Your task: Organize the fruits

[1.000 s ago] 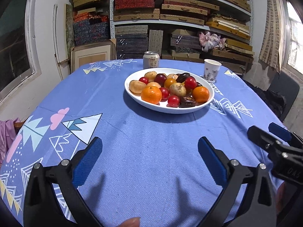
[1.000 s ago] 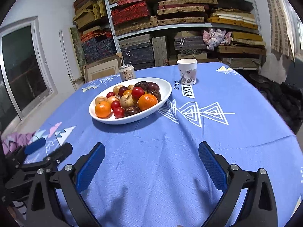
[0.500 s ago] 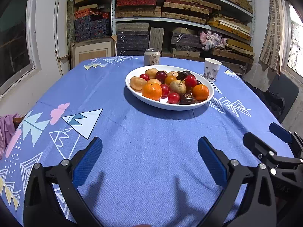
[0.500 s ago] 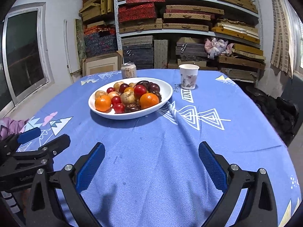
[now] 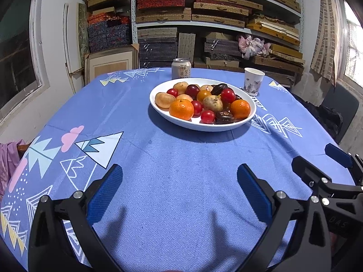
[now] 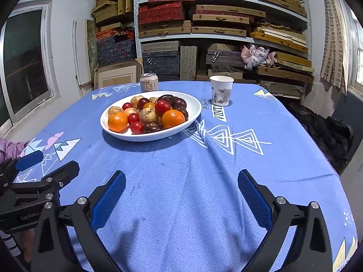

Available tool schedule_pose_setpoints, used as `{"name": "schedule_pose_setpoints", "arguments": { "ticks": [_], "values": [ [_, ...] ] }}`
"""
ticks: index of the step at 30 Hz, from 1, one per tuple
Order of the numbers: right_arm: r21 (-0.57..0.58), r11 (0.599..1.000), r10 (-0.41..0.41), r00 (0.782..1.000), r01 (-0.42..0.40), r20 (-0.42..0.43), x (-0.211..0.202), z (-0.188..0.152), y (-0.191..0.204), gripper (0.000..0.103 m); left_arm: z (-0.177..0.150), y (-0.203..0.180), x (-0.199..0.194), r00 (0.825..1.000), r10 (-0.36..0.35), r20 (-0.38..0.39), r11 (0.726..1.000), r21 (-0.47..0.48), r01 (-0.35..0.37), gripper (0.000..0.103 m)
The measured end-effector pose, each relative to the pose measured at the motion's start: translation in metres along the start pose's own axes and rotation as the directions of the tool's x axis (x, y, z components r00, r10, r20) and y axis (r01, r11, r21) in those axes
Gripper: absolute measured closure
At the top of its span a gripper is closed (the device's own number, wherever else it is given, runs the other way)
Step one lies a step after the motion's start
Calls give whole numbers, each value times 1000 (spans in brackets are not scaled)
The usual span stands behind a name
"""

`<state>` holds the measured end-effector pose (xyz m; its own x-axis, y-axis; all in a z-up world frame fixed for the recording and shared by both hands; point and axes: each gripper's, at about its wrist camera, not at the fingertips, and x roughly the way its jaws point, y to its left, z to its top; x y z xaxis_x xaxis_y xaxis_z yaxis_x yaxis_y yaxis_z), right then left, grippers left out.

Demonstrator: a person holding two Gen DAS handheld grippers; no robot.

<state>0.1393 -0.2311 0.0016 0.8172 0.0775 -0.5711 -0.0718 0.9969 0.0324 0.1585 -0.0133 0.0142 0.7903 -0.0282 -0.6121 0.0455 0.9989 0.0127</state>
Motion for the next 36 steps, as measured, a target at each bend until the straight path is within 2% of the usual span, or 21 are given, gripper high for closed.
{"name": "schedule_pose_setpoints", "arguments": {
  "ticks": [36],
  "values": [
    [6,1000,-1,1000,1,4,0,-1,-2,3,5,-1,1,1000,-4,17,1000,28,4,4]
  ]
}}
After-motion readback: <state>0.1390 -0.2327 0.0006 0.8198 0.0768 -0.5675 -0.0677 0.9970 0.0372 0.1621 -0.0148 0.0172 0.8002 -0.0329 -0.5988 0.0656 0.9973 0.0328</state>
